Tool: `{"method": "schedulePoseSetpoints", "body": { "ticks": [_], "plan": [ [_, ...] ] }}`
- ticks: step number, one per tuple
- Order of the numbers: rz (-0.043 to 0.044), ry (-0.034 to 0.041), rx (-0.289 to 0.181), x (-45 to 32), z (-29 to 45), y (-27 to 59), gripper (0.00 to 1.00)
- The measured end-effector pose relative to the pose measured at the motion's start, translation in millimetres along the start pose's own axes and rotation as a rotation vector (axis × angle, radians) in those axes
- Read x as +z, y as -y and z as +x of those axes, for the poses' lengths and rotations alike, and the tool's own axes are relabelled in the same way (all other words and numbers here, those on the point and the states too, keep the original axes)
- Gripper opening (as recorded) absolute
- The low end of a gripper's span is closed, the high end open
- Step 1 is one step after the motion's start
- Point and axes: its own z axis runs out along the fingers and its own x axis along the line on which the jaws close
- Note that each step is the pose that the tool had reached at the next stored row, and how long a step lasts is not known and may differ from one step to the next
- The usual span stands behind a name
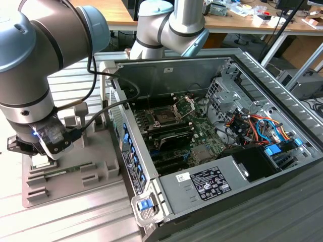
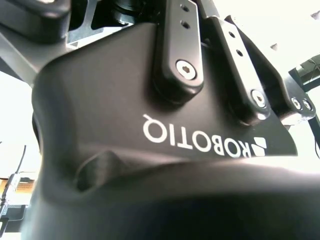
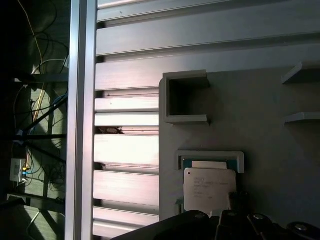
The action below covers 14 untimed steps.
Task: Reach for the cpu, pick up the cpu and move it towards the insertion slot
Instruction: 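Pick up the cpu and move it towards the insertion slot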
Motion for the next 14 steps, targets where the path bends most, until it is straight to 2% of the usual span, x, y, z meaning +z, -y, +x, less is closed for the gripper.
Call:
{"method": "schedulePoseSetpoints", "body": {
  "ticks": [14],
  "plan": [
    [0.0007, -0.0001, 0.000, 3.8, 0.0, 0.2, 0.10]
  ]
}}
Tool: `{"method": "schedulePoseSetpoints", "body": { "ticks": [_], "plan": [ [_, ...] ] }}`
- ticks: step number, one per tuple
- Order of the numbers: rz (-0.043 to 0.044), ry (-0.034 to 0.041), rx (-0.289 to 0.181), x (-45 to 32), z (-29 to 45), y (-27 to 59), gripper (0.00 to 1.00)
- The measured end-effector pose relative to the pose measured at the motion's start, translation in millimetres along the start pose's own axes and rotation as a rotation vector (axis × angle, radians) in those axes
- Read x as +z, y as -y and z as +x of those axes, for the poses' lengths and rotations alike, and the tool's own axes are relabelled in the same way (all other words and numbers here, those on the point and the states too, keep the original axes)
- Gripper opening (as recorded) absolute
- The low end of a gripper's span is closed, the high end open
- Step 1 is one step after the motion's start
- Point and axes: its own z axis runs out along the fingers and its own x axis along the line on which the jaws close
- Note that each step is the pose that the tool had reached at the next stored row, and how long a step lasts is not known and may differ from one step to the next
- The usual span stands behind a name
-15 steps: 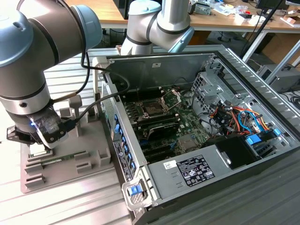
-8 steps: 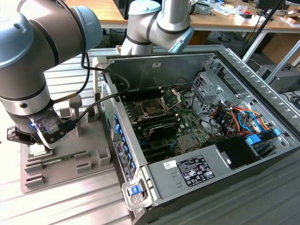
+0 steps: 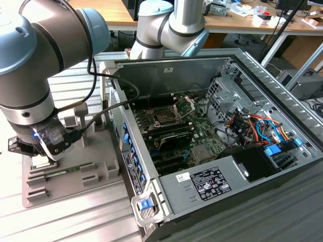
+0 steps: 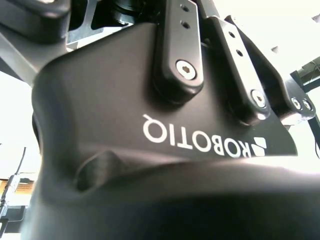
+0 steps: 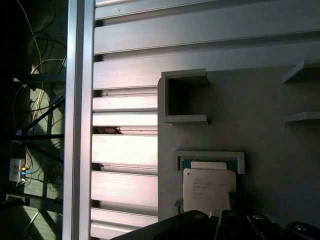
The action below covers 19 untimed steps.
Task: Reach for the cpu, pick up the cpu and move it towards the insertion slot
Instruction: 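Pick up the cpu and move it towards the insertion slot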
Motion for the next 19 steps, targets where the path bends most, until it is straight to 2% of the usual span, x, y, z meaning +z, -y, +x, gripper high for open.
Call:
{"method": "schedulePoseSetpoints", "body": {
  "ticks": [5, 9, 14, 19],
  "plan": [
    [0.0000, 0.0001, 0.000, 0.6, 2.3, 0.0, 0.10],
    [0.0000, 0.0001, 0.000, 0.6, 7.3, -0.1, 0.10],
    [0.0000, 0.0000, 0.000, 0.5, 7.1, -0.2, 0.10],
    [0.0001, 0.0001, 0.000, -7.9, 6.9, -0.5, 0.10]
  ]
}}
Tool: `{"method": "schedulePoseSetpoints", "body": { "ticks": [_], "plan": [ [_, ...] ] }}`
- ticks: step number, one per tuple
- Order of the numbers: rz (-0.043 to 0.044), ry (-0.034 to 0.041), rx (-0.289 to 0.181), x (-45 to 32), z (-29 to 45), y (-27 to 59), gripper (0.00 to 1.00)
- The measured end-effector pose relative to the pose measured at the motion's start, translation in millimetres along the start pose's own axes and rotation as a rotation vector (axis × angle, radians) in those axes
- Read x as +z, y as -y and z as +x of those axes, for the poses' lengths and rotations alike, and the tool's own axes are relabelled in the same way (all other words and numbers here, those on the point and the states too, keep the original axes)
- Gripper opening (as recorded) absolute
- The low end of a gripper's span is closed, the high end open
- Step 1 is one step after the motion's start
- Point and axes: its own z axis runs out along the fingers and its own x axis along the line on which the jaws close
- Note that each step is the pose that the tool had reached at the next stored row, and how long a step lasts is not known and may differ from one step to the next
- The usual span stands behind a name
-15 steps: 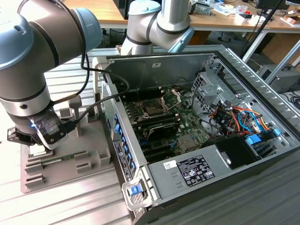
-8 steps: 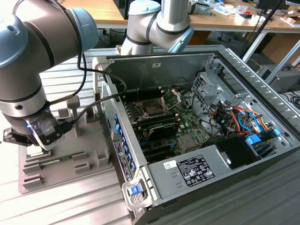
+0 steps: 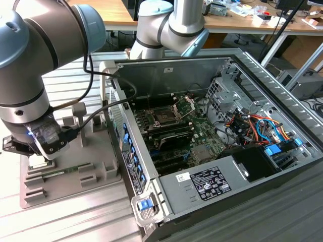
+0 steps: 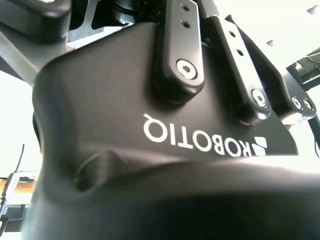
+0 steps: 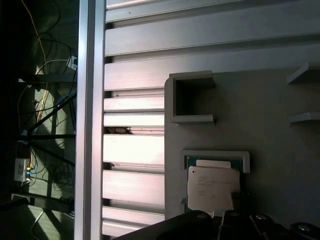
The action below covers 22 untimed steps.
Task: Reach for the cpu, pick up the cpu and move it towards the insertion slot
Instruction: 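Pick up the cpu and move it towards the insertion slot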
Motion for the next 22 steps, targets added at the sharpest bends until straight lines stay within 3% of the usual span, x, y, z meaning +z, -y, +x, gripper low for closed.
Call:
{"method": "schedulePoseSetpoints", "body": {
  "ticks": [4, 10, 13, 16, 22],
  "plan": [
    [-0.0001, 0.0008, 0.000, -3.5, 0.7, -0.1, 0.10],
    [0.0000, 0.0019, 0.000, -3.6, 13.9, -0.4, 0.10],
    [0.0001, 0.0018, -0.002, -3.5, 16.4, -0.4, 0.10],
    [0.0001, 0.0006, -0.033, -3.2, 17.4, -0.4, 0.10],
    [0.0000, 0.0006, -0.034, -3.1, 17.5, -0.4, 0.10]
  ]
}}
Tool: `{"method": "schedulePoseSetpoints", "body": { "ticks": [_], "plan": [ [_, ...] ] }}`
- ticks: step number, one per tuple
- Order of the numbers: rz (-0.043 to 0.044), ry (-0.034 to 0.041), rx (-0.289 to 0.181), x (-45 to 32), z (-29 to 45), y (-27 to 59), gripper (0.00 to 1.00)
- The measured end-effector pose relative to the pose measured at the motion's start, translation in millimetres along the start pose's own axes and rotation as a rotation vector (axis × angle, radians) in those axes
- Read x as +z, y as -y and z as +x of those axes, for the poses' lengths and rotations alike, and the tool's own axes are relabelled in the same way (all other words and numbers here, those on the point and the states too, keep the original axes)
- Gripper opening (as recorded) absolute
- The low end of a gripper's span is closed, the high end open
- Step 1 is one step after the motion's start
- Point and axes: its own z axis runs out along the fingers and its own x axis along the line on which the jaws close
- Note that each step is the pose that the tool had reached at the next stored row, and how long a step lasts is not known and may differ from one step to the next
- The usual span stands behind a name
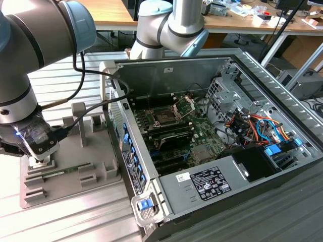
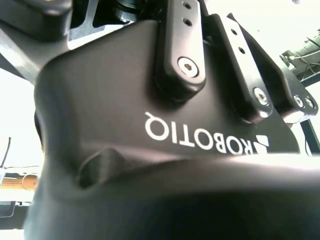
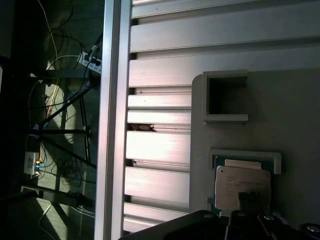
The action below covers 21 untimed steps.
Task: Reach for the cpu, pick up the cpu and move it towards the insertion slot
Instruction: 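Pick up the cpu and move it towards the insertion slot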
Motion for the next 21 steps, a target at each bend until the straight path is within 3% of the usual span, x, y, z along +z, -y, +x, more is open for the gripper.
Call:
{"method": "schedulePoseSetpoints", "body": {
  "ticks": [5, 7, 8, 10, 11, 12, 16, 21],
  "plan": [
    [0.0000, 0.0000, 0.000, 0.0, 0.0, 0.0, 0.11],
    [0.0000, 0.0000, -0.001, 0.0, 0.0, 0.0, 0.23],
    [0.0001, -0.0001, -0.001, 0.0, 0.0, 0.0, 0.36],
    [0.0000, 0.0000, -0.001, 0.0, 0.0, 0.0, 0.36],
    [0.0001, 0.0000, -0.001, 0.0, 0.0, 0.0, 0.47],
    [0.0001, 0.0000, -0.001, 0.0, 0.0, 0.0, 0.47],
    [0.0000, 0.0000, -0.001, 0.0, 0.0, 0.0, 0.66],
    [0.0000, -0.0001, -0.001, 0.0, 0.0, 0.0, 0.66]
  ]
}}
